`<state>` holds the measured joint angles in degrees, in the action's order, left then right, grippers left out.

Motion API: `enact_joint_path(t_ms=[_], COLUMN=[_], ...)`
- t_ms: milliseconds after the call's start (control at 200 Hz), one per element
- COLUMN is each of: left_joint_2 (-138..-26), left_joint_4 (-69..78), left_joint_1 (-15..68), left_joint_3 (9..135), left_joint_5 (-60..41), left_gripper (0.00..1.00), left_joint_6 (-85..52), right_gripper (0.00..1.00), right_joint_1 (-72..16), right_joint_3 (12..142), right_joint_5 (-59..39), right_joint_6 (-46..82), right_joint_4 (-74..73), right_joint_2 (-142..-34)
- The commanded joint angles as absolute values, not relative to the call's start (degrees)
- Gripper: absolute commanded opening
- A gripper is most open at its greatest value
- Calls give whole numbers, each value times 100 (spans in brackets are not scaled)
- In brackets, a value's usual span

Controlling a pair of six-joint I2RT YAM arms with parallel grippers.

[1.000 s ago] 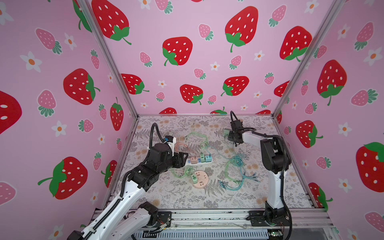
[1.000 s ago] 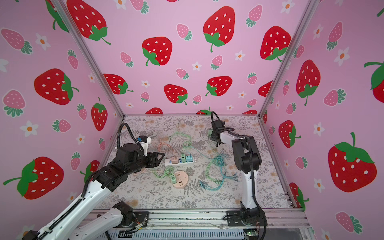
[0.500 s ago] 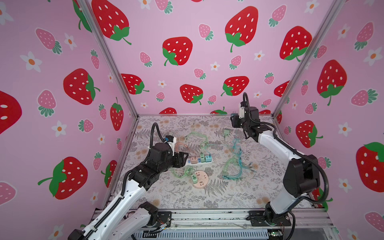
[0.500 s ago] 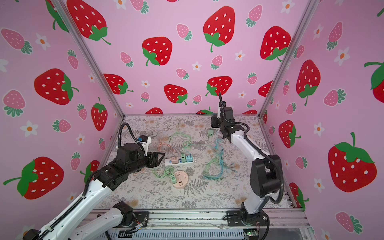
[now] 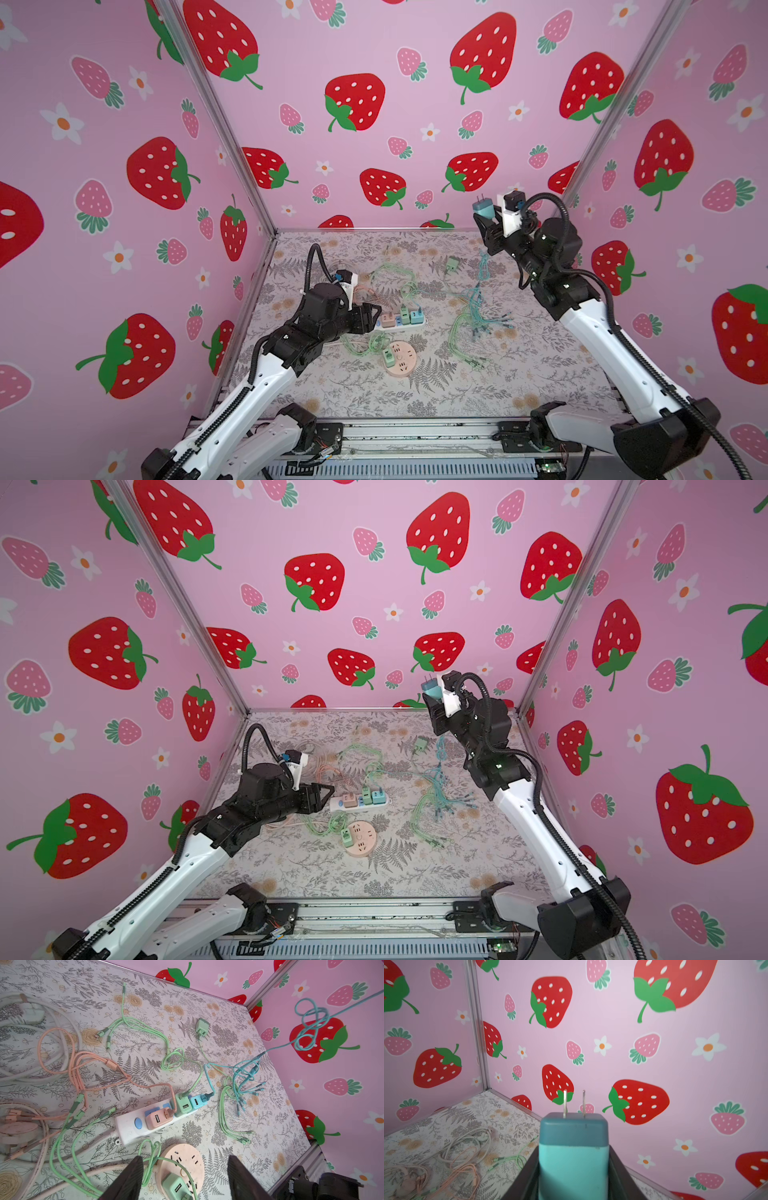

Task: Insert the plug
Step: 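Lift the teal charger off the table with the right gripper, then raise the teal charger high with the right gripper, prongs up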

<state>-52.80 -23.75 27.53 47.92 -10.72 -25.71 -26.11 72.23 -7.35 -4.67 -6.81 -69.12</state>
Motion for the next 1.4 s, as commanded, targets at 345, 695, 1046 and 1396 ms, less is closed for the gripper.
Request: enact_joint_path(t_ms=[345,695,1046,1396], left_joint_2=[-5281,-5323,-5526,-5530], left_joint_4=[-2224,-2160,-2033,-1914], left_joint_1=[2720,2729,2718,2729], left_joint_3=[4790,4771,4823,4707], left_joint_5=[-1318,-1436,-1683,-1806], left_gripper=[67,67,68,68], left_joint_6=[-2601,-2620,-2585,-2674], right_gripper=[17,16,16,14], right_joint_1=[-2613,-2619,-2620,-2619], right_joint_3=[8252,8397,8154,8545], right_joint_5=[-69,-570,-79,-104], right_joint_6=[-1411,-1410,-1607,-2006], right_joint_4=[-1573,-1415,-1897,-3269], right_joint_2=[-6790,-6678,-6371,-6299])
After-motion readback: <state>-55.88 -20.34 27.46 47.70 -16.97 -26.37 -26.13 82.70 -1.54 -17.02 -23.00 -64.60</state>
